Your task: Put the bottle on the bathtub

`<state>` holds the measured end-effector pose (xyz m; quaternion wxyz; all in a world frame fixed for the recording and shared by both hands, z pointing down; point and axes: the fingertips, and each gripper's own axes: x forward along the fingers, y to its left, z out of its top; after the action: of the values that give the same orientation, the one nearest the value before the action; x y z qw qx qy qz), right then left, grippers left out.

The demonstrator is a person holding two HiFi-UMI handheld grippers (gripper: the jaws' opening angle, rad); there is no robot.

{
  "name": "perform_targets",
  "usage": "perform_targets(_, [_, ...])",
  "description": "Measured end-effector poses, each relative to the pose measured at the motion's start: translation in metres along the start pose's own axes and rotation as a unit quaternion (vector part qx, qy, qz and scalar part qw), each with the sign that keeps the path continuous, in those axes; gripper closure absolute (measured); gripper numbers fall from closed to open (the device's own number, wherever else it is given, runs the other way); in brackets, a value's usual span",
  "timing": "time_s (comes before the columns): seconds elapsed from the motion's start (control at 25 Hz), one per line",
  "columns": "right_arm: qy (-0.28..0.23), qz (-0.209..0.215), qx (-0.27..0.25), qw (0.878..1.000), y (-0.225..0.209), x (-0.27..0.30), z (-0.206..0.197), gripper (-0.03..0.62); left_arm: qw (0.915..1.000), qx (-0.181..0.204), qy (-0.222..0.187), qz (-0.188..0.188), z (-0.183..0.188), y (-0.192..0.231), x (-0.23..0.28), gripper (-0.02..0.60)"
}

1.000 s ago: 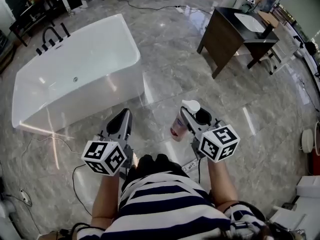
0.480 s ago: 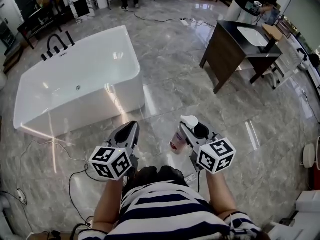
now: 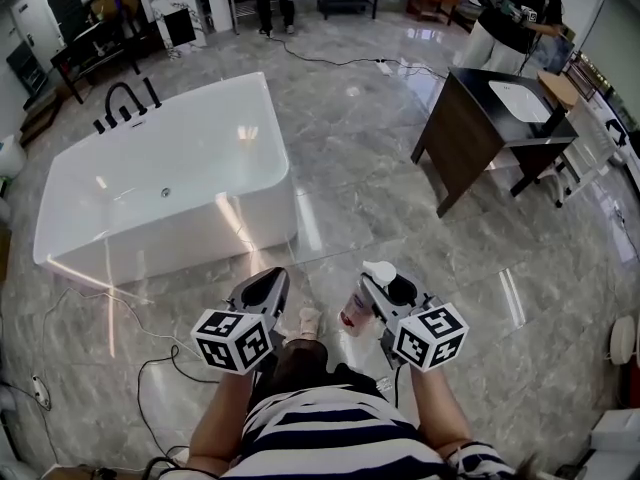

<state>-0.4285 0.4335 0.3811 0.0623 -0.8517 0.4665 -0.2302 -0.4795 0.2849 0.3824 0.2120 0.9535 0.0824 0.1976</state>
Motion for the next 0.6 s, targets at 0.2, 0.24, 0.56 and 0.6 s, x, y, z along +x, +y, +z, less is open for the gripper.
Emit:
perform_targets(0.2, [-0.003,0.001,-0.011,1.000,-0.014,0.023,0.020,0.441,0.9999,0.005,0.001,-0.012,0.015,0.009,0.032,0.555])
perform_targets(0.24, [-0.005,0.002,-0.011,1.000,-0.018,0.028,0.025,0.441,0.9999,0.007,0.003,-0.013,0.019,0.011,0.040,0.555])
perform_targets(0.56, [-0.010,0.006,-0.022,1.000,-0.054,0.087,0.071,0.441,0.9994,0.031,0.009,-0.011,0.062,0.049,0.098,0.555])
perform_targets(0.6, [-0.010,0.005,-0.025,1.000,-0.058,0.095,0.075,0.441,0.9995,0.030,0.009,-0.010,0.066,0.056,0.104,0.555])
